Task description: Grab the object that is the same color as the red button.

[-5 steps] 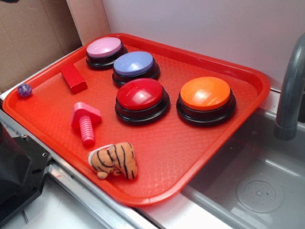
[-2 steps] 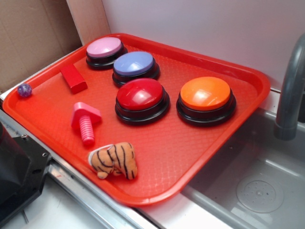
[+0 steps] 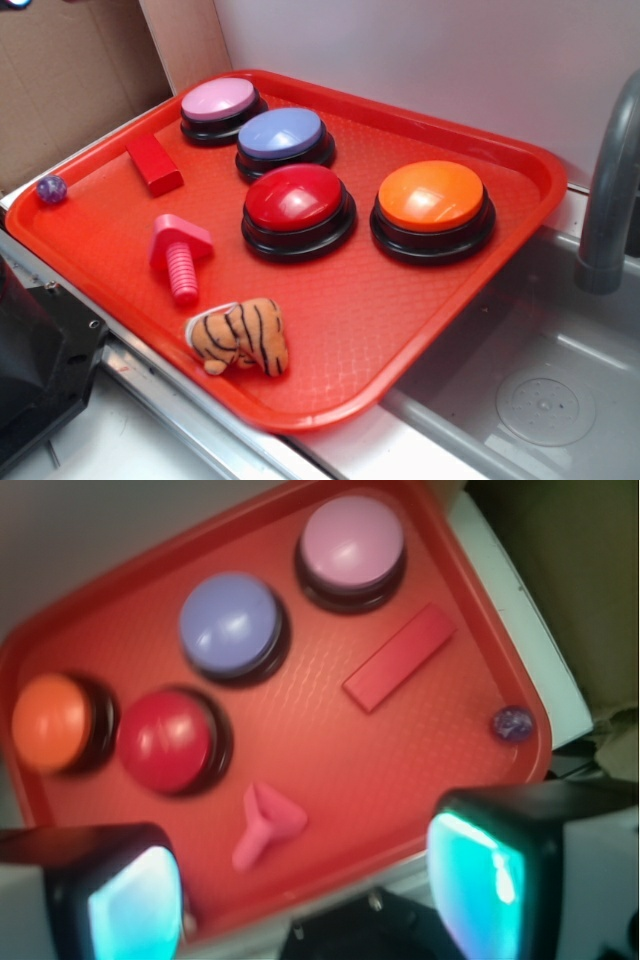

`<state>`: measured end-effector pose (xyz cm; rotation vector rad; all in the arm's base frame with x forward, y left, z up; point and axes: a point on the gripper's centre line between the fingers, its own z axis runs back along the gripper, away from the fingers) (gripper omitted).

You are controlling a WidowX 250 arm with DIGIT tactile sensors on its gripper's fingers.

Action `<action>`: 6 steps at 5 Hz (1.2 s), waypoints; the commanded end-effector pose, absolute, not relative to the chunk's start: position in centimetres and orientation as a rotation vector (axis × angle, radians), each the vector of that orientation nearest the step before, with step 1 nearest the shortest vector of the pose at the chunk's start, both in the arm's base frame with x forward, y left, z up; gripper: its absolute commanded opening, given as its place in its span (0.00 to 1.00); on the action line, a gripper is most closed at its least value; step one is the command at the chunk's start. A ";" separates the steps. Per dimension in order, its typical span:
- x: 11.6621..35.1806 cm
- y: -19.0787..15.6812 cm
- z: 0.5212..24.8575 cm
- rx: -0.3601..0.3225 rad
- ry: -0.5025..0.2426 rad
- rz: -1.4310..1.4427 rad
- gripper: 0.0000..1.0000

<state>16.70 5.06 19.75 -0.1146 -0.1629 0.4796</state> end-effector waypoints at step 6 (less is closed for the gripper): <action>21.2 11.8 4.1 -0.006 -0.246 1.145 1.00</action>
